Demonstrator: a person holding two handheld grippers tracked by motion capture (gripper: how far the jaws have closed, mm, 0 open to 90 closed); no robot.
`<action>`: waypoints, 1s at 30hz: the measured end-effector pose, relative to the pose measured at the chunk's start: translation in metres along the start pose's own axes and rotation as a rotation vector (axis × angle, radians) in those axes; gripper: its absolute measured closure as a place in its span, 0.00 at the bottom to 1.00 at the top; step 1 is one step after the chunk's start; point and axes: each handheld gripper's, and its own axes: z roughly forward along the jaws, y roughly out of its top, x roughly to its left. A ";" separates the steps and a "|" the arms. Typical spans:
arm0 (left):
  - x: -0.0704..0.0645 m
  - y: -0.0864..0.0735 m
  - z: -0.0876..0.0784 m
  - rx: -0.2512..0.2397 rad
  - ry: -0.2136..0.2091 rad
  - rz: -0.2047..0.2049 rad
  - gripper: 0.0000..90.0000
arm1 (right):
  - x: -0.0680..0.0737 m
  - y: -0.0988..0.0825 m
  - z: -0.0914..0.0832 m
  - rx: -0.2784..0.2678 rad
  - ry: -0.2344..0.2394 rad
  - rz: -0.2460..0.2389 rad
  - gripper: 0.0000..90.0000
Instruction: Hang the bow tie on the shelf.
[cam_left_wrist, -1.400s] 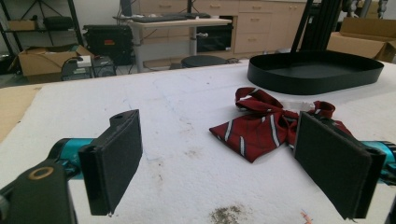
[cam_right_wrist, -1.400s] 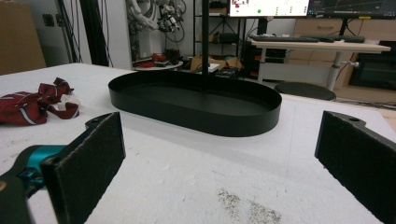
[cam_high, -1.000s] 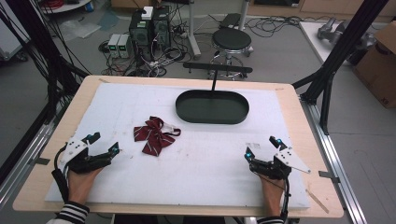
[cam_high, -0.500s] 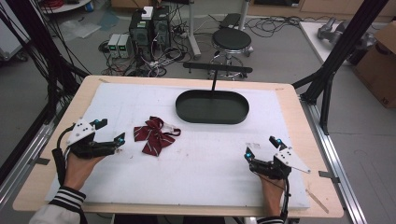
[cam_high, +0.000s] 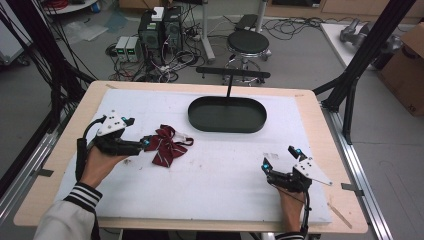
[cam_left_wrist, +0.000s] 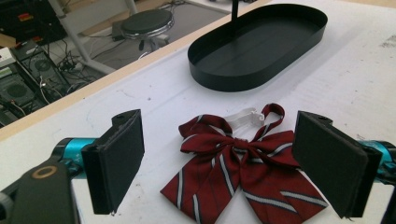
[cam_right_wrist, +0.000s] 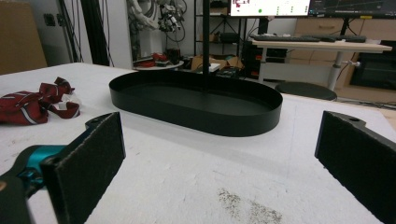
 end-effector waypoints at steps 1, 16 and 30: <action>0.000 0.000 0.000 0.000 0.000 0.000 0.20 | 0.000 0.000 0.000 0.000 0.000 0.000 0.01; -0.001 0.022 0.040 0.145 -0.073 0.062 0.25 | 0.000 0.000 0.000 -0.001 0.001 0.004 0.01; -0.009 0.022 0.080 0.336 -0.097 0.088 0.26 | -0.001 0.000 0.000 -0.008 -0.002 -0.003 0.01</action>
